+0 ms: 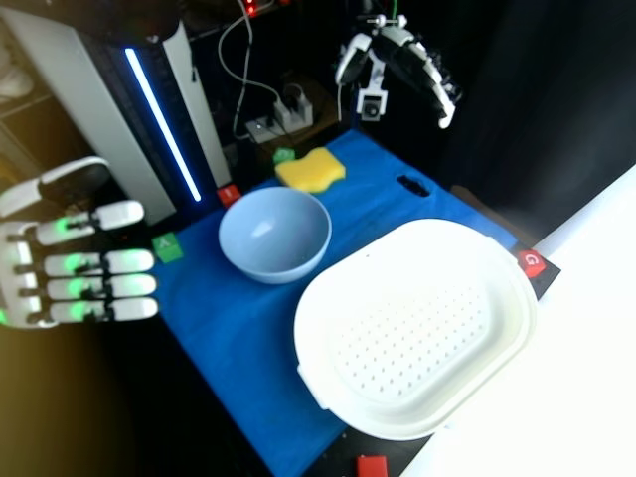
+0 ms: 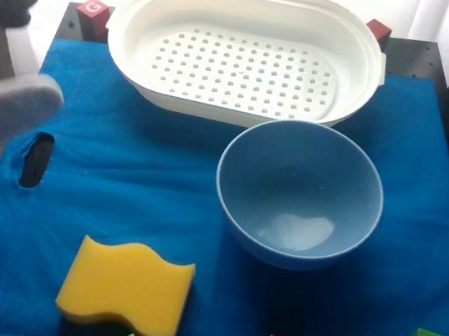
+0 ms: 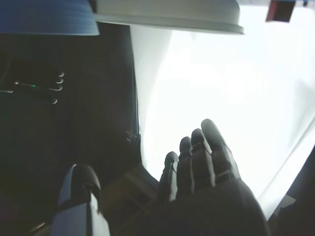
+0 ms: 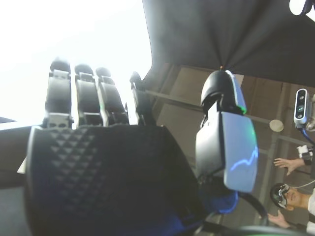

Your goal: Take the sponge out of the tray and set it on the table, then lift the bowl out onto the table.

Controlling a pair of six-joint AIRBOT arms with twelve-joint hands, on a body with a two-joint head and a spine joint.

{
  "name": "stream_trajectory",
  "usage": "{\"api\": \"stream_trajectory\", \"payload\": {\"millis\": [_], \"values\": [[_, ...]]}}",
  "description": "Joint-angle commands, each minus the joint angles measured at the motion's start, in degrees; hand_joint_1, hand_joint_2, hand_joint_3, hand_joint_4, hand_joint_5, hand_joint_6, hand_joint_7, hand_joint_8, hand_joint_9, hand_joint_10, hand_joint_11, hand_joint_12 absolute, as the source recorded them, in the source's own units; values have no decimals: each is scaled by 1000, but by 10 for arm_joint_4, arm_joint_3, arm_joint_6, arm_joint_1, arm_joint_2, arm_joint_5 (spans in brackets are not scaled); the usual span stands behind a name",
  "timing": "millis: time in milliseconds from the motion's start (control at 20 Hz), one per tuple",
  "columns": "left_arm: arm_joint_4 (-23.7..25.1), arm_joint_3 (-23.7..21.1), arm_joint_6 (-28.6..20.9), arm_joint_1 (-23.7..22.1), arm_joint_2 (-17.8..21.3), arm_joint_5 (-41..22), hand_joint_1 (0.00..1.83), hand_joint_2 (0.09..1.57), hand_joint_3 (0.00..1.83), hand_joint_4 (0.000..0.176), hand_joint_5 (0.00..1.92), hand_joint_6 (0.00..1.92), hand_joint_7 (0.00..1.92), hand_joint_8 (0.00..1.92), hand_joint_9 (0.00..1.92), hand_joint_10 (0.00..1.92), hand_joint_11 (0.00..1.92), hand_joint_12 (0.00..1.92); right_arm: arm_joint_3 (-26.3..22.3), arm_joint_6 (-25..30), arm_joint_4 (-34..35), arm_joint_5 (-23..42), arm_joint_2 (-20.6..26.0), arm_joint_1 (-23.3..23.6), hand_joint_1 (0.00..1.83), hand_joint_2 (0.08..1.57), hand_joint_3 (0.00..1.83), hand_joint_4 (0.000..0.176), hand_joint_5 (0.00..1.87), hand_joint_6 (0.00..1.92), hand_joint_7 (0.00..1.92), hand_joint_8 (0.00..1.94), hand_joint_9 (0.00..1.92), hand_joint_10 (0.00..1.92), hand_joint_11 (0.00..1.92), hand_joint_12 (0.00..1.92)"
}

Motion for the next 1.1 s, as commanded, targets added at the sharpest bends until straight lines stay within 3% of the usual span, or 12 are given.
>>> {"api": "stream_trajectory", "payload": {"millis": [0, 50, 200, 350, 450, 550, 600, 700, 800, 900, 950, 1050], "values": [[14, 4, -2, -13, -1, -73, 301, 1124, 0, 137, 31, 3, 132, 0, 150, 5, 0, 588, 4, -3, 13, 70, -1, 16, 411, 1095, 4, 175, 20, 4, 0, 0, 0, 0, 0, 0], [25, 10, -1, -31, -1, -73, 270, 1124, 0, 168, 42, 3, 59, 3, 82, 5, 0, 301, 2, -22, 1, 70, 2, 36, 499, 1073, 0, 176, 28, 6, 0, 0, 0, 0, 0, 0], [71, 34, -1, -98, -2, -73, 171, 1144, 0, 0, 57, 1, 133, 1, 185, 0, 4, 514, -2, -52, -42, 70, 13, 107, 486, 1008, 0, 158, 26, 6, 0, 0, 0, 0, 0, 0], [113, 51, -7, -155, 5, -73, 452, 1143, 0, 37, 209, 46, 172, 3, 240, 13, 0, 842, 4, -61, -90, 70, 23, 175, 296, 1030, 15, 0, 318, 10, 59, 0, 29, 1, 0, 0], [135, 58, 1, -182, 13, -73, 412, 1085, 0, 0, 799, 773, 893, 205, 759, 128, 269, 893, 13, -69, -93, 70, 18, 180, 426, 1077, 3, 0, 204, 15, 95, 16, 36, 11, 0, 0], [151, 58, 6, -205, 20, -74, 617, 980, 0, 83, 189, 1164, 792, 587, 840, 116, 232, 1005, 3, -69, -93, 71, 29, 183, 440, 1103, 0, 68, 158, 53, 58, 2, 99, 13, 92, 57], [153, 56, 6, -212, 25, -74, 627, 973, 0, 43, 266, 690, 825, 444, 766, 58, 169, 1062, -7, -70, -94, 71, 40, 189, 508, 1054, 0, 71, 716, 250, 477, 31, 330, 34, 224, 154], [153, 54, 7, -213, 32, -74, 607, 941, 0, 120, 203, 166, 660, 75, 614, 4, 60, 1191, -12, -85, -113, 71, 55, 208, 731, 975, 0, 136, 869, 139, 890, 20, 544, 17, 139, 477], [152, 54, 12, -213, 31, -74, 662, 902, 0, 169, 176, 104, 449, 11, 544, 1, 14, 1186, -14, -102, -113, 71, 61, 214, 624, 1005, 0, 142, 608, 11, 611, 0, 437, 2, 5, 647], [151, 53, 13, -212, 31, -74, 691, 885, 0, 176, 180, 80, 320, 46, 468, 17, 0, 1145, -17, -107, -112, 71, 63, 215, 737, 972, 0, 87, 884, 114, 910, 75, 663, 31, 0, 648], [151, 52, 13, -212, 32, -74, 636, 873, 0, 176, 79, 32, 248, 14, 418, 3, 0, 1124, -18, -107, -111, 71, 63, 215, 687, 966, 0, 138, 768, 58, 746, 15, 603, 6, 21, 663], [151, 51, 13, -211, 32, -74, 634, 862, 0, 176, 19, 5, 48, 1, 319, 0, 0, 1024, -19, -107, -111, 71, 63, 215, 735, 948, 0, 127, 721, 31, 623, 0, 521, 0, 0, 700]]}}
